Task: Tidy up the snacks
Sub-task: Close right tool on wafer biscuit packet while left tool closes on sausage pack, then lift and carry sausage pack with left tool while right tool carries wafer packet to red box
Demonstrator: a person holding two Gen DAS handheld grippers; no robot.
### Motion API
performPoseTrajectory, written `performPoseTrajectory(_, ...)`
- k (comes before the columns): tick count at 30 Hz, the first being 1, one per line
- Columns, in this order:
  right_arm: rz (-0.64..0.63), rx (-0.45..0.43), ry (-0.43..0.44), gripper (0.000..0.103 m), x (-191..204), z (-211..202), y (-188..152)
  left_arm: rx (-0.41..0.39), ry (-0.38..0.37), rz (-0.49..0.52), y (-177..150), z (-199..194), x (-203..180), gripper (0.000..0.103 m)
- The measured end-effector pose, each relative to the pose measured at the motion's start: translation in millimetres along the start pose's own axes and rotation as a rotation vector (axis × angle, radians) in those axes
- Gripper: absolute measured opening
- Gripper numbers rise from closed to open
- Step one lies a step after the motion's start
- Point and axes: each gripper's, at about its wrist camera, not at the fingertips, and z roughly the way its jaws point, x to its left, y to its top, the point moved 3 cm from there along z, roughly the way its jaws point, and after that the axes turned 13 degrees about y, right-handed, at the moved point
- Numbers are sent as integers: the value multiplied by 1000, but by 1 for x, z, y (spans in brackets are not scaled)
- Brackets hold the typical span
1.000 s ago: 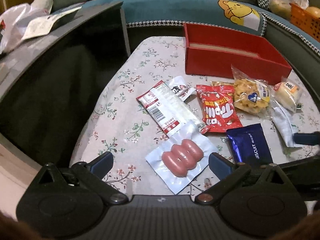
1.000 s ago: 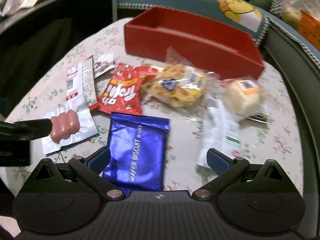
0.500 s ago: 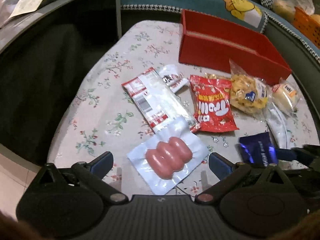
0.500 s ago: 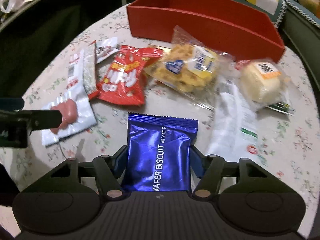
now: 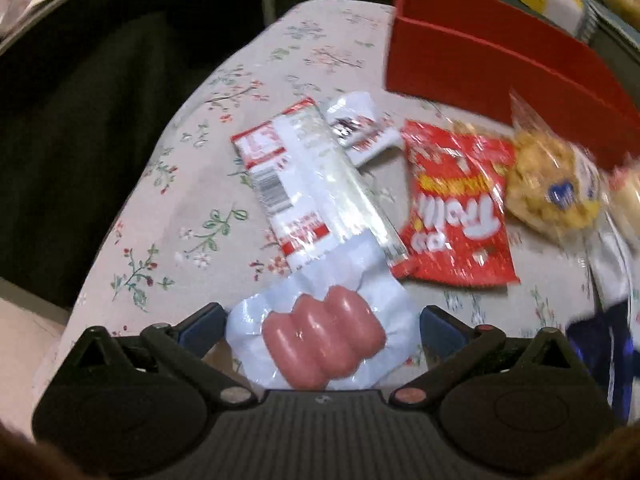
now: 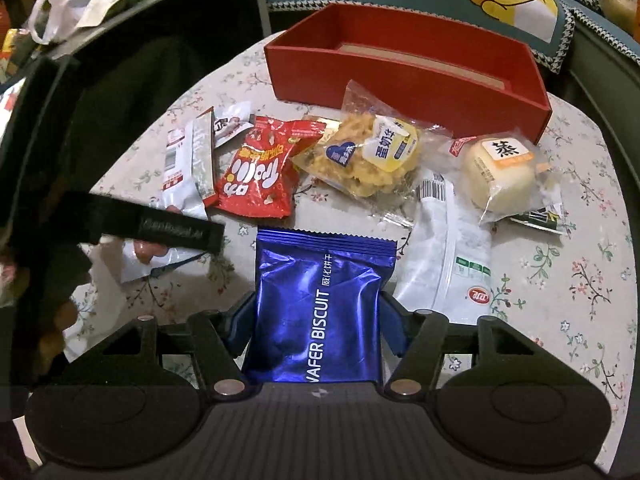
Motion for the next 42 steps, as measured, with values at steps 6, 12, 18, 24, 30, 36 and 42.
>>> performPoseTrajectory(6, 11, -3, 3, 69, -3, -3, -3, -5, -43, 25, -1, -10, 12, 100)
performPoseTrajectory(12, 2, -16, 2, 69, 4, -6, -2, 19, -95, -2, -9, -18, 27, 93)
performPoseTrajectory(18, -10, -23, 2, 69, 11, -7, -2, 16, -131, -8, -12, -26, 35, 91)
performPoseTrajectory(24, -1, -62, -11, 69, 10, -20, 6, -27, -174, 10, -7, -48, 27, 90)
performPoseTrajectory(30, 4, -125, -42, 69, 8, -40, 22, -93, -204, 29, 13, -74, 16, 90)
performPoseTrajectory(36, 15, -172, -60, 69, 5, -49, 43, -138, -242, 42, 40, -80, -1, 90)
performPoseTrajectory(42, 56, -180, -80, 69, -19, -40, 59, -167, -247, 55, 60, -76, -19, 90)
